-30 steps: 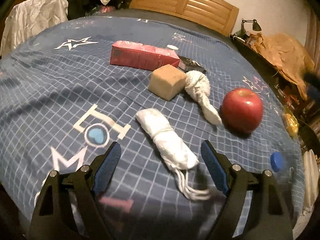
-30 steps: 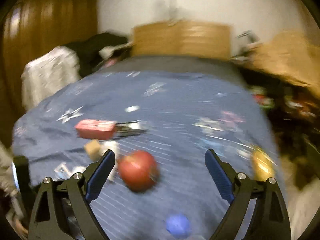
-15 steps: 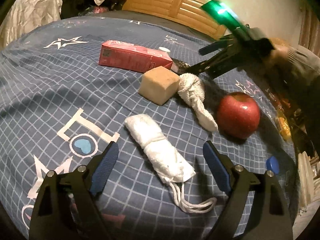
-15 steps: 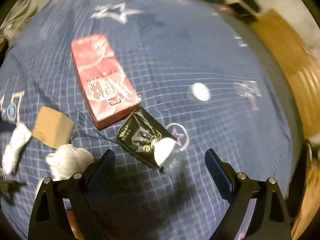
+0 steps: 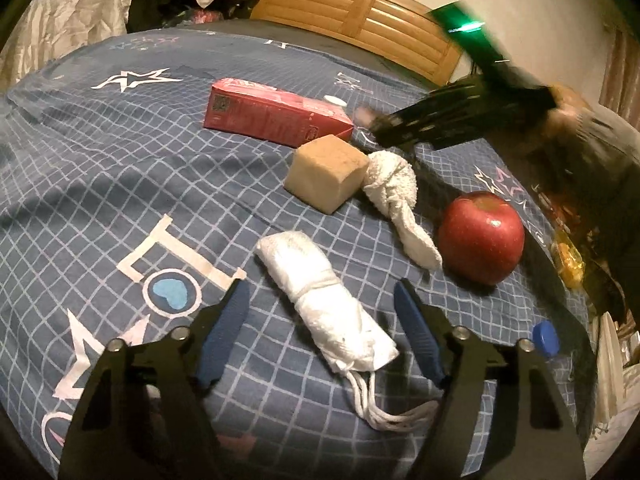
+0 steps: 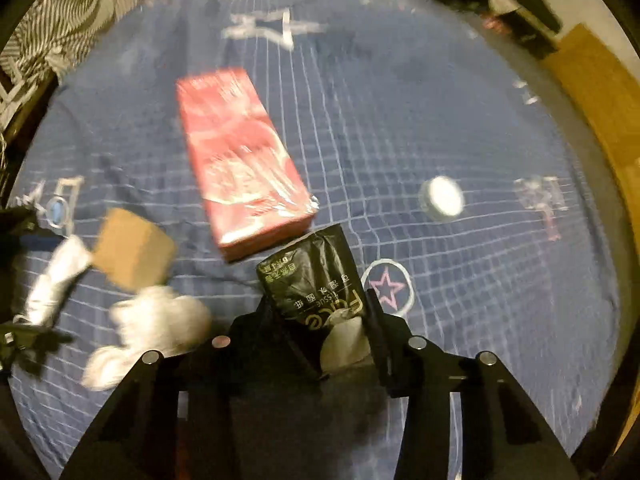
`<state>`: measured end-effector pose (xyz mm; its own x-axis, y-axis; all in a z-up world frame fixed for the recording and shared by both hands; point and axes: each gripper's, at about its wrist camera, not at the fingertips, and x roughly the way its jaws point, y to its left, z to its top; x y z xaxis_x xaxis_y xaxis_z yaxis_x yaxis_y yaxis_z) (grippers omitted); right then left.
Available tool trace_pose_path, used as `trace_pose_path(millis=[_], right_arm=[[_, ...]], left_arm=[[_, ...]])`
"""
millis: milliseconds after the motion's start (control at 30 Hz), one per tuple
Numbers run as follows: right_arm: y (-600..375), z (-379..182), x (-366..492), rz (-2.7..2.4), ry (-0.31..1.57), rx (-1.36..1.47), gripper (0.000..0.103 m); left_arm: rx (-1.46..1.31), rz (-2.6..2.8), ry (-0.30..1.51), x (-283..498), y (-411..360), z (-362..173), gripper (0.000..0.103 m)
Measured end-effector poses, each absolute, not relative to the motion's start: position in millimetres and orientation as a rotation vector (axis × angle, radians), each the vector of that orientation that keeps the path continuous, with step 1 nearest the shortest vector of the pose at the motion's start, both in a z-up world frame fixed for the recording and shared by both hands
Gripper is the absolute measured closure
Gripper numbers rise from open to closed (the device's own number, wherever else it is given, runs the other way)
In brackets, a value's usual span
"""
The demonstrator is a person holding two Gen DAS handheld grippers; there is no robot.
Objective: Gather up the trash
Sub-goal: 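Grasp the rolled white cloth with left tool while right tool grasps black tissue pack, then carry the white cloth and black tissue pack in both tools over the bucket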
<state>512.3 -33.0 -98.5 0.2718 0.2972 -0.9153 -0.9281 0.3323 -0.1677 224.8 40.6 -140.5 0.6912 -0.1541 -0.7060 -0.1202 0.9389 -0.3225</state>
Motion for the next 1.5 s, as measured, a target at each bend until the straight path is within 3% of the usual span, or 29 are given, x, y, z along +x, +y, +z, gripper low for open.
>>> trace_pose_path(millis=[267,400,600,1033,1500], right_arm=[[-107.4,-8.2,370.5,0.707,0.72,-0.53,0.058],[-147.7,-14.4,278.5,0.645,0.715,-0.345,0.058],[-189.1,-52.0,216.3,0.447,0.767,-0.082,0.058],[-168.1,-107.0,156.8,0.338,0.767,0.025,0.058],[-203.8,-79.9,114.2,0.279,0.661,0.052,0.058]], left_arm=[[-0.406,-0.038,0.808,221.7,47.4,-143.4,0.062],[-0.421,-0.051,0.801,217.0,48.9,-145.4,0.069],[-0.396,-0.055,0.795,206.8,46.7,-144.6,0.077],[-0.098,0.084,0.709,164.9,6.3,-100.7,0.078],[0.051,0.094,0.583,134.4,-37.7,-59.6,0.078]])
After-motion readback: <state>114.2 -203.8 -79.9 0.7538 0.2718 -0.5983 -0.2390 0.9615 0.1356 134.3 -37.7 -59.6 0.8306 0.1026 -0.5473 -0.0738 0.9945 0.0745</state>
